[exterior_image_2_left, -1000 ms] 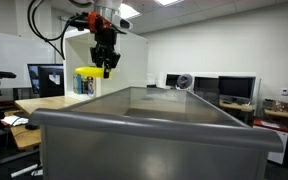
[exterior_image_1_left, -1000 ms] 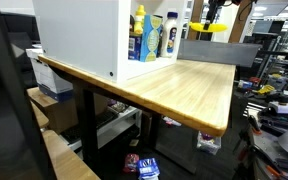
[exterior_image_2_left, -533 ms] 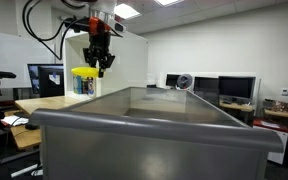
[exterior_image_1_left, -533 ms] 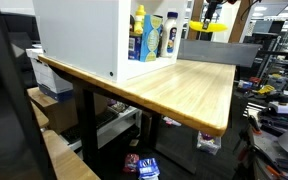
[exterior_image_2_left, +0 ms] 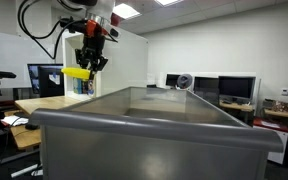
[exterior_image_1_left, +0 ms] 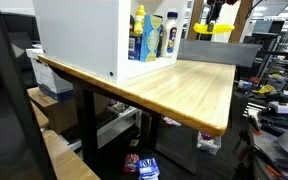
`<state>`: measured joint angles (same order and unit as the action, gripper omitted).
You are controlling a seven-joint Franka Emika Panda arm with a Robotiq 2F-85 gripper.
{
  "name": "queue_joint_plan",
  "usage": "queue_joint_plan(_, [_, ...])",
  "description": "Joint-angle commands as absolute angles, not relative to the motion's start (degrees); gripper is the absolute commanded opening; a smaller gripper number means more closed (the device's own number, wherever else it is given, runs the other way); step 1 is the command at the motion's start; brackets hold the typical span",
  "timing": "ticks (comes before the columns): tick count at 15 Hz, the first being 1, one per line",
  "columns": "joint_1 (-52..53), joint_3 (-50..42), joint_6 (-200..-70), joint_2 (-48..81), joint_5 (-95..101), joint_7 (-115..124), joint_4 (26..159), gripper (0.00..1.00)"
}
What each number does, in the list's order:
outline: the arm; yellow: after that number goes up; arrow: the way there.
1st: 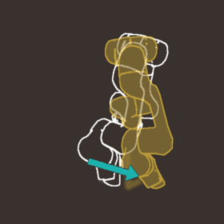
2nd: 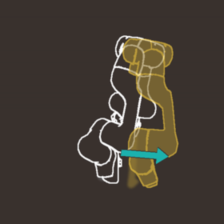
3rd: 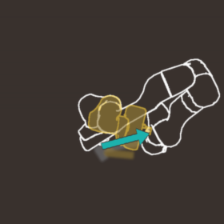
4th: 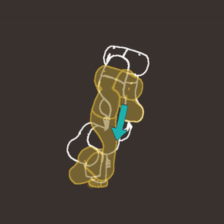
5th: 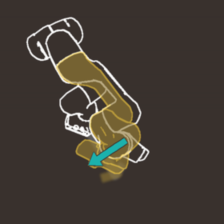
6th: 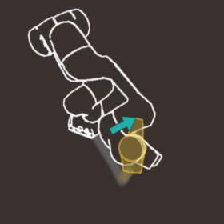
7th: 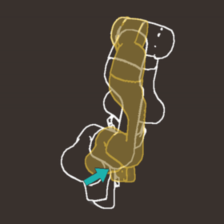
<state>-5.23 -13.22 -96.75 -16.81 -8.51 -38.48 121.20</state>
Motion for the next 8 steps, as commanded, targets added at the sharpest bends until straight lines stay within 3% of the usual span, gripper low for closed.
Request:
queue_joint_plan(1, [-4.58,-12.57,-95.16,-18.18,-7.87,-40.04,123.36,0.15])
queue_joint_plan(8, [-2.48,-11.3,-96.24,-17.21,-8.7,-43.13,125.46,0.15])
